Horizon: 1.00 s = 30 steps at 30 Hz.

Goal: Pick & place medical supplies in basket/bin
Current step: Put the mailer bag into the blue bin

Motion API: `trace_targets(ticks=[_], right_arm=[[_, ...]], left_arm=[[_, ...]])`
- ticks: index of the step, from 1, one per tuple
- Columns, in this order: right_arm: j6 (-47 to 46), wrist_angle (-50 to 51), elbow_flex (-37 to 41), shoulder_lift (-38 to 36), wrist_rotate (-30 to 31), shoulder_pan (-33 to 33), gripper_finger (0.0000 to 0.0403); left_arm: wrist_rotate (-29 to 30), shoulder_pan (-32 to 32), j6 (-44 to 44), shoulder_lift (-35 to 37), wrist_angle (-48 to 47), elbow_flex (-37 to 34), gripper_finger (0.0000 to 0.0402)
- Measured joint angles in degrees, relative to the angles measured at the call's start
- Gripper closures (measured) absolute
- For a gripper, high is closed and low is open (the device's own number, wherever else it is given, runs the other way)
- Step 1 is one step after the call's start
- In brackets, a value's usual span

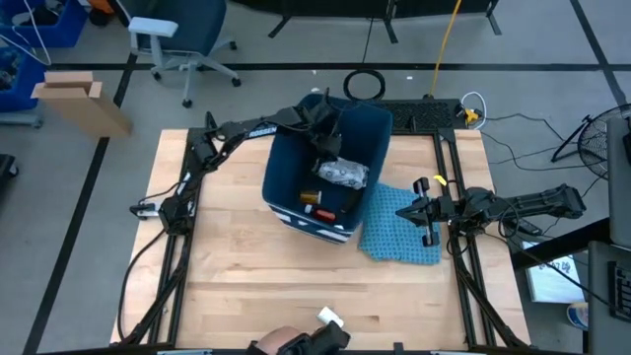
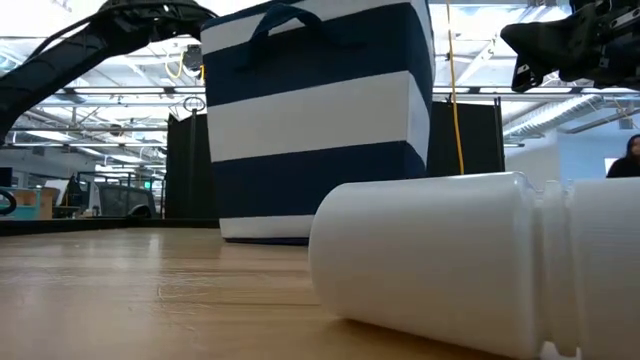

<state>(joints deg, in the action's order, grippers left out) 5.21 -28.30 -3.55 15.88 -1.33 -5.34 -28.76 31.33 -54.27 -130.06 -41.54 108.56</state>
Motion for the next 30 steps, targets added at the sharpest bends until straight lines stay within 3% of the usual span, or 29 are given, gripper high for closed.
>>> trace_targets(ticks=[4, 7, 11, 18, 23, 30], right_arm=[[0.0, 0.3, 0.0, 0.1, -0.1, 0.0, 0.0403], [0.0, 0.3, 0.0, 0.1, -0.1, 0.0, 0.0403], [0.0, 0.3, 0.0, 0.1, -0.1, 0.0, 0.0403], [0.3, 0.3, 0.0, 0.1, 0.0, 0.0, 0.0403], [0.4, 0.3, 0.0, 0.1, 0.0, 0.0, 0.0403], [0.2, 0.3, 0.0, 0.1, 0.0, 0.0, 0.0403]], left_arm=[[-1.6, 1.8, 5.6, -0.1, -1.4, -0.1, 0.0401], [1.1, 3.0, 7.7, -0.2, -3.9, -0.1, 0.0401], [1.5, 2.9, 6.8, -0.2, -6.6, -0.1, 0.0401], [7.5, 0.7, 6.3, -0.1, -5.9, -0.1, 0.0393], [8.0, 0.2, 6.6, 0.1, -4.9, -0.1, 0.0355], [8.6, -0.2, 6.8, 1.3, -4.4, -0.3, 0.0270]])
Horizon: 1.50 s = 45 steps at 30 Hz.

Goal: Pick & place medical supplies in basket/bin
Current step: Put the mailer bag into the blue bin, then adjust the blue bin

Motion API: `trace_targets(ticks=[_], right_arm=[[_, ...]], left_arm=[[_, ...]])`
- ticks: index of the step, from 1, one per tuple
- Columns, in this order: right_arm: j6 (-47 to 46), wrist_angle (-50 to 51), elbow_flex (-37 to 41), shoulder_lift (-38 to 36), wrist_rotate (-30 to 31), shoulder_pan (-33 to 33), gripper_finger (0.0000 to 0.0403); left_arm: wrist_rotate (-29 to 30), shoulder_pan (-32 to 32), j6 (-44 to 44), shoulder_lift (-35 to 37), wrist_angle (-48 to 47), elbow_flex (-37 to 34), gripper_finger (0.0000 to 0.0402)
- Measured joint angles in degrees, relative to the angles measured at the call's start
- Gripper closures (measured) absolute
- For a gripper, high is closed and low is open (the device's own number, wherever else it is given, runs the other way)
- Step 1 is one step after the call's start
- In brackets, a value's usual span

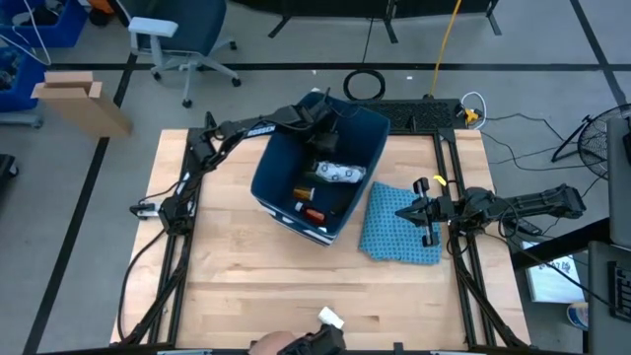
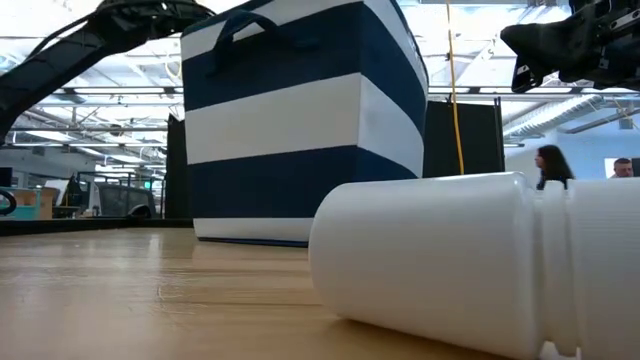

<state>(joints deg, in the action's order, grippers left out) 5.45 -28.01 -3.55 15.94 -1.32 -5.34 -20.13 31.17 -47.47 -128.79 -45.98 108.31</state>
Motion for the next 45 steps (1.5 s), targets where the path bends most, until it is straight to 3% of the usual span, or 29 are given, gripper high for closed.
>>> trace_targets(ticks=[9, 17, 22, 25, 29, 35, 45], right_arm=[[0.2, 0.0, 0.0, 0.0, 0.0, 0.0, 0.0403], [-0.1, 0.0, 0.0, 0.0, 1.3, 0.0, 0.0403], [-0.5, 1.7, 0.0, 0.1, 4.8, 0.0, 0.0403], [-1.5, 2.2, 0.0, 0.5, 7.5, 0.0, 0.0403], [-1.8, 2.8, 0.0, 1.1, 13.4, 0.0, 0.0403], [-4.2, 2.7, 0.0, 2.1, 22.1, 0.1, 0.0403], [-7.1, 2.6, 0.0, 4.5, 22.3, 0.1, 0.0403]], left_arm=[[0.5, -2.4, -1.5, 12.6, 5.9, -0.1, 0.0181], [3.9, -1.8, 1.8, 25.4, 5.9, 0.0, 0.0163], [10.1, -0.5, 4.0, 33.5, 0.8, 0.0, 0.0215], [13.5, 0.9, 6.7, 37.2, -5.0, 0.1, 0.0285], [13.2, 3.7, 12.8, 40.0, -12.4, -0.9, 0.0384], [22.7, 5.1, 20.4, 45.1, -10.6, -13.2, 0.0398], [20.1, 7.6, 25.9, 57.9, 3.9, -40.1, 0.0398]])
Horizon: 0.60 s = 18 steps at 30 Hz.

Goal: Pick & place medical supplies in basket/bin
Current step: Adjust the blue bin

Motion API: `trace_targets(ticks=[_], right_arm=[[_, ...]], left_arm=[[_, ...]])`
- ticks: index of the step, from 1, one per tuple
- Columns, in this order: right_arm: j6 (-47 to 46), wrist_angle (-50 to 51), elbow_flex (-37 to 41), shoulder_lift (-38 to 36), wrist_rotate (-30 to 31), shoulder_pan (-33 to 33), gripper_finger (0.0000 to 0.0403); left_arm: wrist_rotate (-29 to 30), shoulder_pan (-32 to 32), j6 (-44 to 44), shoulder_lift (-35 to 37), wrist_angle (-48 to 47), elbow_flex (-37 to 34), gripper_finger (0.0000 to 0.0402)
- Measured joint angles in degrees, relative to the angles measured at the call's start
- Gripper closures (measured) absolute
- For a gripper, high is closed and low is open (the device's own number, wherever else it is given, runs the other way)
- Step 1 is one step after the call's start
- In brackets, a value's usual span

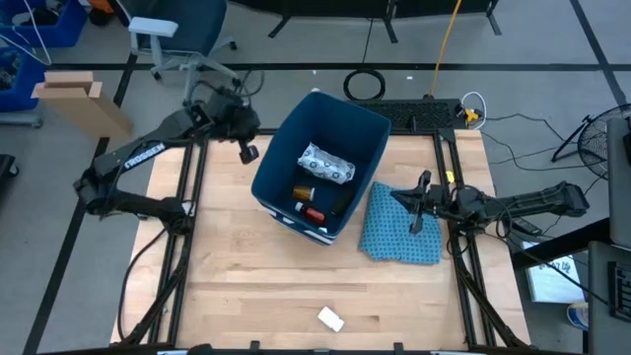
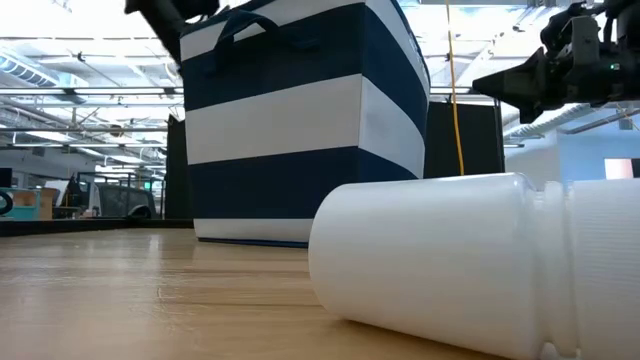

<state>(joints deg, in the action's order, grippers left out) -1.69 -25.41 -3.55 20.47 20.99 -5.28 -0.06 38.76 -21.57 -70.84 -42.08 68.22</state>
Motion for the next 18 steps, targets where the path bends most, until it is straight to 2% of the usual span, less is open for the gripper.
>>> trace_targets(ticks=[5, 10, 14, 18], right_arm=[[-2.5, -1.5, 0.0, 2.0, 1.4, 0.5, 0.0403], [-6.0, -3.6, 0.0, 5.5, 3.2, 4.9, 0.0403], [-10.0, -3.5, 0.0, 9.3, 3.0, 9.5, 0.0403], [-12.6, -5.2, 0.0, 13.6, 2.8, 12.8, 0.0403]], left_arm=[[-0.1, 0.2, 7.1, 7.3, 5.6, -9.6, 0.0399], [0.1, -0.8, 12.1, 11.7, 12.9, -21.2, 0.0399], [0.1, -1.6, 15.4, 13.2, 19.9, -29.1, 0.0399], [0.1, -3.3, 18.9, 13.2, 25.3, -33.9, 0.0400]])
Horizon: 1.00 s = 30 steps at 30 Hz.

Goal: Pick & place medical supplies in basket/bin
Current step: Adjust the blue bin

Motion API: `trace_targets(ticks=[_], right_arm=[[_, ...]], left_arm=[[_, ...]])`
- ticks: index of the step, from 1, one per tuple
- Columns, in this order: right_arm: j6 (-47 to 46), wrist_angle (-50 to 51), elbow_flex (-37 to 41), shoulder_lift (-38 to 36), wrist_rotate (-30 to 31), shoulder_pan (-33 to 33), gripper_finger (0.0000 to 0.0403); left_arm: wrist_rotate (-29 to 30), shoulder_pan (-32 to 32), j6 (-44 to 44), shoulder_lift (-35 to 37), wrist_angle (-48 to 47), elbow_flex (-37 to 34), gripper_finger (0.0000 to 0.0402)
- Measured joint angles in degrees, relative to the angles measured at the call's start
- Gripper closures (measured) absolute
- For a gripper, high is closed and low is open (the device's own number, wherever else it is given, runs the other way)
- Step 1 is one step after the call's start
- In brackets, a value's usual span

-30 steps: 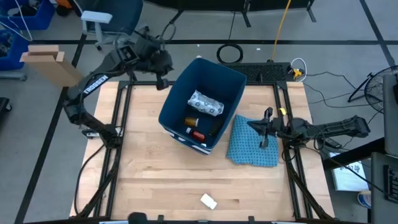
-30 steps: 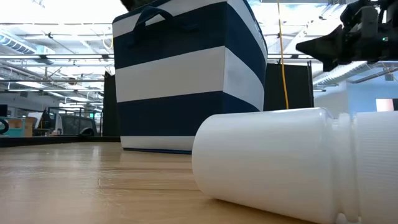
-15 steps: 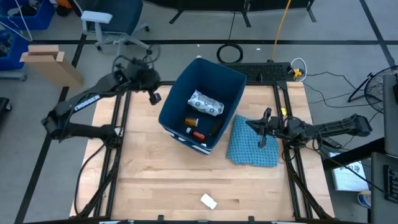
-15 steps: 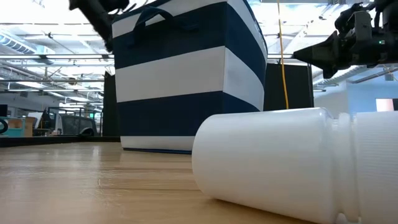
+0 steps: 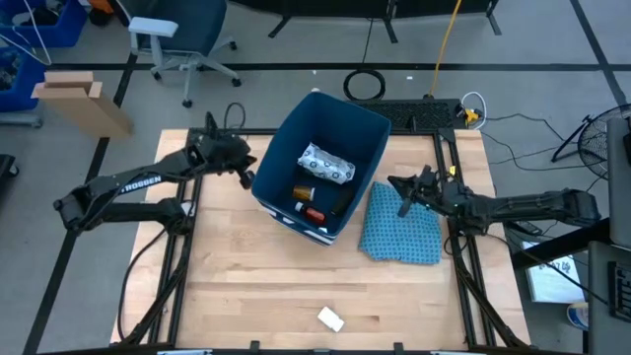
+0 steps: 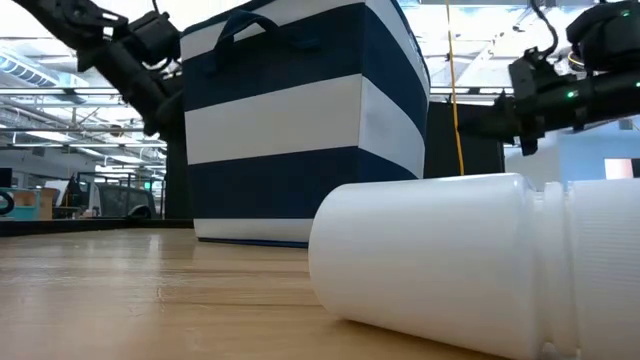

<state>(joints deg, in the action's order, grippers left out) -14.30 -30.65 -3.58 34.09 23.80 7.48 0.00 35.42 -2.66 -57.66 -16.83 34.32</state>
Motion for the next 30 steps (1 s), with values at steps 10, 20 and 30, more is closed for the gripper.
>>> trace_targets(ticks=[10, 20, 30], right_arm=[[2.7, -3.0, -6.4, 11.9, -4.7, 8.0, 0.0403], [3.0, -3.2, -18.4, 25.1, -16.4, 18.6, 0.0403], [3.4, -3.2, -24.5, 35.1, -19.8, 22.1, 0.0403]], left_arm=[[1.6, -8.4, 6.4, -0.6, 9.3, -6.3, 0.0400], [4.1, -16.9, 8.7, -0.6, 10.7, -6.4, 0.0400], [8.1, -22.9, 10.5, -0.6, 10.7, -6.4, 0.0401]])
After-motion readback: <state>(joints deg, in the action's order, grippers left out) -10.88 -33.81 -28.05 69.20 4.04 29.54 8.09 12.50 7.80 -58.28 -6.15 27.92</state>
